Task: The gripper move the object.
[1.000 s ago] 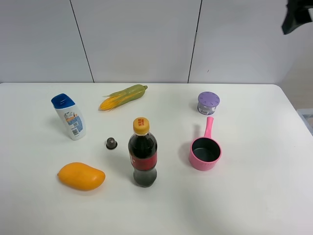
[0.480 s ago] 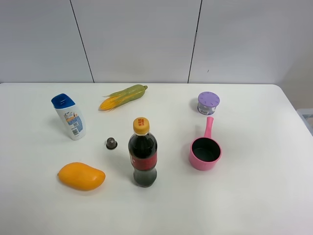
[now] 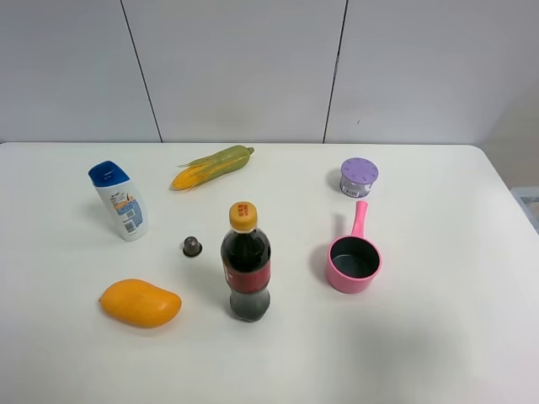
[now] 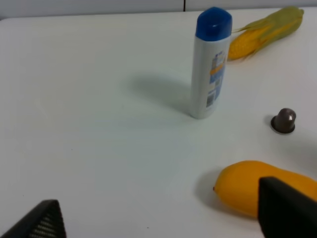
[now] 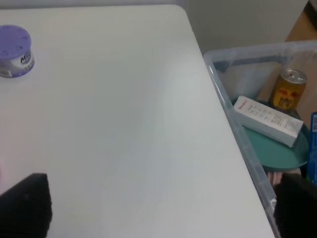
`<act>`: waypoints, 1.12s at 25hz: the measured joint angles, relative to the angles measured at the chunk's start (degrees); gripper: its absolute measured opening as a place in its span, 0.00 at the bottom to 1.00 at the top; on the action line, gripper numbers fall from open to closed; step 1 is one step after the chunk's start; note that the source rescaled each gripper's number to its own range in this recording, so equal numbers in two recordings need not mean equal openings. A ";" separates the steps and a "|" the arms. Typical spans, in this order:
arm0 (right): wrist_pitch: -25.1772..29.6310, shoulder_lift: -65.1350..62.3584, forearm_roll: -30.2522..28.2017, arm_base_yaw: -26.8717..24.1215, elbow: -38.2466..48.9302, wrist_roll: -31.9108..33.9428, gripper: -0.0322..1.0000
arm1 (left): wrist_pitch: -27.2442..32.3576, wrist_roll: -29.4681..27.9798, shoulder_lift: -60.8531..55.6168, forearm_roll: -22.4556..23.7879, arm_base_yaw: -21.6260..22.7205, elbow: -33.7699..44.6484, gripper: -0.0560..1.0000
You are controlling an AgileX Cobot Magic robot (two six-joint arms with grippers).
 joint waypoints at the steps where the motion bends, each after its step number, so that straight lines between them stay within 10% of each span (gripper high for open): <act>1: -0.12 -2.03 0.21 0.00 1.51 0.00 0.70 | 0.00 0.00 0.00 0.00 0.00 0.00 1.00; 28: 2.31 -8.81 1.45 0.90 6.18 3.61 0.70 | 0.00 -0.01 0.00 0.00 0.00 0.00 1.00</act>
